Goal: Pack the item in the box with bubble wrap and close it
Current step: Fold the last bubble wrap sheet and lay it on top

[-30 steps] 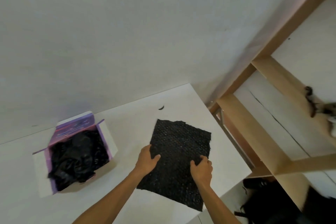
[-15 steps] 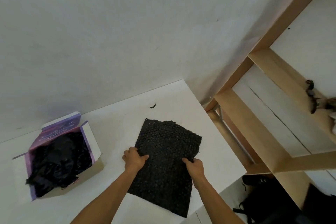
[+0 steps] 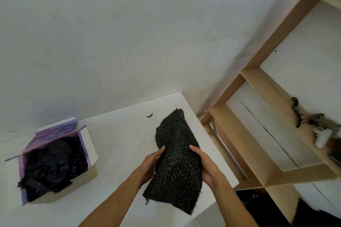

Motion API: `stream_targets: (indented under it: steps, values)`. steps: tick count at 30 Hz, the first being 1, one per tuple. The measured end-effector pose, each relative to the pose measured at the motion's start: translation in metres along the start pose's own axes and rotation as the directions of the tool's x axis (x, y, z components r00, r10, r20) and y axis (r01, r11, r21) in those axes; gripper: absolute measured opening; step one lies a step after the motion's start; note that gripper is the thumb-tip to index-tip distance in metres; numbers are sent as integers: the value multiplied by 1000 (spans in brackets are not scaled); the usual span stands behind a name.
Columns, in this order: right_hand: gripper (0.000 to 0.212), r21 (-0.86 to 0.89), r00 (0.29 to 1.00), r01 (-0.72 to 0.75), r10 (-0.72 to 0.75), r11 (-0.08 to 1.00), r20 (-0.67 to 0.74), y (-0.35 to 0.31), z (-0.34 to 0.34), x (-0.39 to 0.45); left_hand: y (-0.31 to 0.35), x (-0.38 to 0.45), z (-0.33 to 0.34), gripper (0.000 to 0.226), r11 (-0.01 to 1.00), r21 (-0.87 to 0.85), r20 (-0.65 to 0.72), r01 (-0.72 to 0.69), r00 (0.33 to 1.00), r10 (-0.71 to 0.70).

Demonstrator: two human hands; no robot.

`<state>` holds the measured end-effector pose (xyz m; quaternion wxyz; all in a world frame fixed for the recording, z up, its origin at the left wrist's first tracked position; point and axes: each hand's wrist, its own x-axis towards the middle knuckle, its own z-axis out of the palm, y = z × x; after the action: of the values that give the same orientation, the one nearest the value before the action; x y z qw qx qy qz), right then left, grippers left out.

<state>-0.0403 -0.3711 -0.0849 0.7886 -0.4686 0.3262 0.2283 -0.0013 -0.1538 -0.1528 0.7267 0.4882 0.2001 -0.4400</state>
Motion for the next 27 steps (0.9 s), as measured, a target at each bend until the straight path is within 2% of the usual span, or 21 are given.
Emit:
stream_targets:
  steps: [2,4,6,7,9,10,11,12,14,16,19,21,22,23,25,27]
  values:
    - [55,-11,998,52,-52,999,19,-13,-3,-3,17,-9,-7,63,995,-18,-65,-101,993,100]
    - [51,-113,993,104,-110,988,-48,-24,-2,-3,39,-25,-23,45,968,80,-133,-239,960,248]
    - [45,-356,966,146,-212,923,-151,-33,10,-2,66,-50,-39,31,890,279,-126,-361,905,407]
    - [45,-488,942,180,-293,854,-165,-37,22,-2,81,-65,-45,30,823,392,-115,-412,865,488]
    - [46,-665,876,310,-476,679,-77,-41,54,-3,109,-93,-54,35,650,578,-108,-494,743,661]
    - [46,-689,836,404,-548,602,12,-43,71,-4,121,-107,-58,37,569,623,-99,-537,667,738]
    - [46,-675,803,486,-588,554,96,-45,87,-7,131,-122,-64,38,505,649,-85,-569,606,791]
    - [45,-628,794,537,-588,563,151,-48,103,-10,139,-139,-72,38,476,653,-76,-589,575,815]
    - [42,-504,836,533,-514,680,192,-47,128,-14,148,-172,-95,30,523,601,-106,-604,589,801]
    - [41,-473,895,446,-390,760,216,-39,147,-10,147,-192,-132,22,643,529,-199,-554,655,729]
    - [35,-562,926,355,-198,747,323,-17,180,3,131,-212,-194,30,783,560,-443,-273,699,561]
    - [30,-547,915,347,-147,762,375,-8,208,12,120,-228,-221,36,814,539,-478,-216,718,506]
    - [28,-532,908,360,-157,767,388,-6,222,15,116,-236,-231,34,836,492,-460,-243,742,487]
    - [26,-513,902,372,-170,773,398,-4,235,19,113,-244,-240,29,863,391,-428,-321,766,479]
    - [25,-477,898,364,-165,800,408,-1,255,29,102,-265,-263,24,852,147,-306,-503,796,523]
    - [26,-461,893,329,-113,824,435,3,269,42,102,-285,-282,25,841,112,-286,-530,793,538]
